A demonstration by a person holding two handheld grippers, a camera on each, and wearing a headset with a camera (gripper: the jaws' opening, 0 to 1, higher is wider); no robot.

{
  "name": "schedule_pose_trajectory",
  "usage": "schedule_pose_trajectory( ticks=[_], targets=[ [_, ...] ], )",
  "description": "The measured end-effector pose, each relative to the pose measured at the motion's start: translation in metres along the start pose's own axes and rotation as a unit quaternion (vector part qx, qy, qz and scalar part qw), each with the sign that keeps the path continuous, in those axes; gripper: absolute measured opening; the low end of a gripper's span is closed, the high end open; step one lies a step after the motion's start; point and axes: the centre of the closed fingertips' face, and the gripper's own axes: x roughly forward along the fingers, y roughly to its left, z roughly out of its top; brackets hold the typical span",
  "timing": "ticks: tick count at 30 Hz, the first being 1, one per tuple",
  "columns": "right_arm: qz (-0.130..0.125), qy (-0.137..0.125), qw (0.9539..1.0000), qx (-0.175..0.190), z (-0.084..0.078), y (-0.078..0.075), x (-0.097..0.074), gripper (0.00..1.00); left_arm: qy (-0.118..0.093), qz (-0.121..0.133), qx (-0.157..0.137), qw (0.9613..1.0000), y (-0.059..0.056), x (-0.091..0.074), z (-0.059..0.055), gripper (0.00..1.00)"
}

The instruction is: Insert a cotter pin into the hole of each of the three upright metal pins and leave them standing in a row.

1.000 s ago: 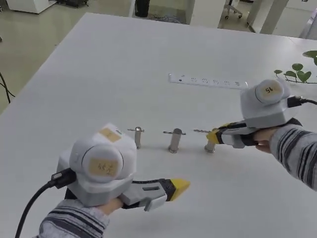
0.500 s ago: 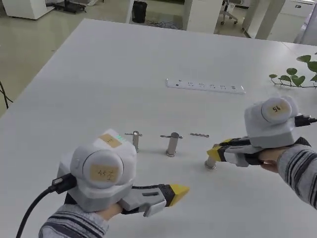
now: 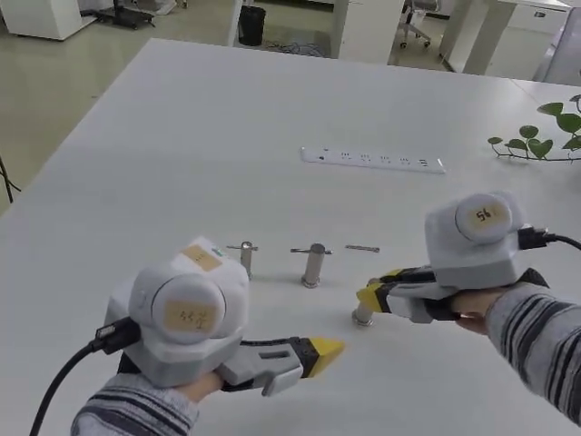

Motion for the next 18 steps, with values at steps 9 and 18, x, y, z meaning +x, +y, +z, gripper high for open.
schedule_pose_trajectory(
  ticks=[9, 18],
  targets=[
    [0.003, -0.002, 1.0000, -0.006, 0.003, 0.012, 0.011, 0.09, -0.004, 0.003, -0.004, 1.0000, 0.002, -0.001, 0.001, 0.98],
    [-0.006, -0.002, 0.9998, -0.018, 0.001, 0.016, 0.014, 0.09, -0.004, 0.003, -0.005, 1.0000, 0.002, -0.001, 0.002, 0.98]
  ],
)
